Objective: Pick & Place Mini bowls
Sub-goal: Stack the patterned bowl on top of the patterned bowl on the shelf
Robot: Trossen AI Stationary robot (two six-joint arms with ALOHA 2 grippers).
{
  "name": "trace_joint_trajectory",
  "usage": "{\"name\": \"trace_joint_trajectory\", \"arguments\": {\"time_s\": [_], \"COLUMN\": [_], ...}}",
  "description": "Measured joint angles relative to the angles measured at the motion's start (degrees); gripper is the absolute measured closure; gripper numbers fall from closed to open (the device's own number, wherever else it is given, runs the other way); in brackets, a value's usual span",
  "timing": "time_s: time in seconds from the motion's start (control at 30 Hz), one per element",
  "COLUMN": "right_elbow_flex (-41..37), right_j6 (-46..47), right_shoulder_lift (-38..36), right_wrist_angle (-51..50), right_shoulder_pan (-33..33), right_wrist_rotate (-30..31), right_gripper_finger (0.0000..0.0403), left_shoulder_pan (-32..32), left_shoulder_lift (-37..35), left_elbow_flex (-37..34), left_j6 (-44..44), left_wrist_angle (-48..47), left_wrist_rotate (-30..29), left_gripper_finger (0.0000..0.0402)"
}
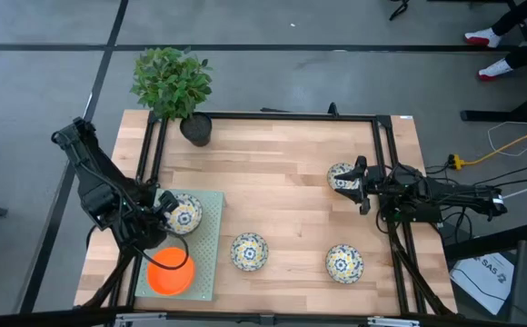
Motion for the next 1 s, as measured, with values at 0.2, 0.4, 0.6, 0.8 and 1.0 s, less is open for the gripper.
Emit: {"name": "trace_joint_trajectory", "arguments": {"time_s": [0.2, 0.4, 0.6, 0.8, 1.0], "right_elbow_flex": [0.00, 0.00, 0.00, 0.00, 0.00], "right_j6": [0.00, 0.00, 0.00, 0.00, 0.00], "right_shoulder_lift": [0.01, 0.01, 0.00, 0.00, -0.01], "right_wrist_angle": [0.00, 0.00, 0.00, 0.00, 0.00], "right_shoulder_pan": [0.02, 0.00, 0.01, 0.02, 0.02], "right_wrist_rotate": [0.00, 0.00, 0.00, 0.00, 0.00], "right_gripper_finger": [0.0188, 0.0188, 0.0188, 0.0188, 0.0188], "left_shoulder_pan": [0.70, 0.72, 0.72, 0.72, 0.72], "left_shoulder_lift": [-0.02, -0.02, -0.02, -0.02, -0.30], "left_elbow_flex": [0.00, 0.00, 0.00, 0.02, 1.13], "left_j6": [-0.39, -0.94, -1.30, -1.46, -2.89], "left_wrist_angle": [-0.01, 0.00, 0.00, 0.00, -0.03], "left_wrist_rotate": [0.36, -0.02, -0.20, -0.09, 0.01], "left_gripper_finger": [0.0392, 0.0366, 0.0332, 0.0307, 0.0300]}}
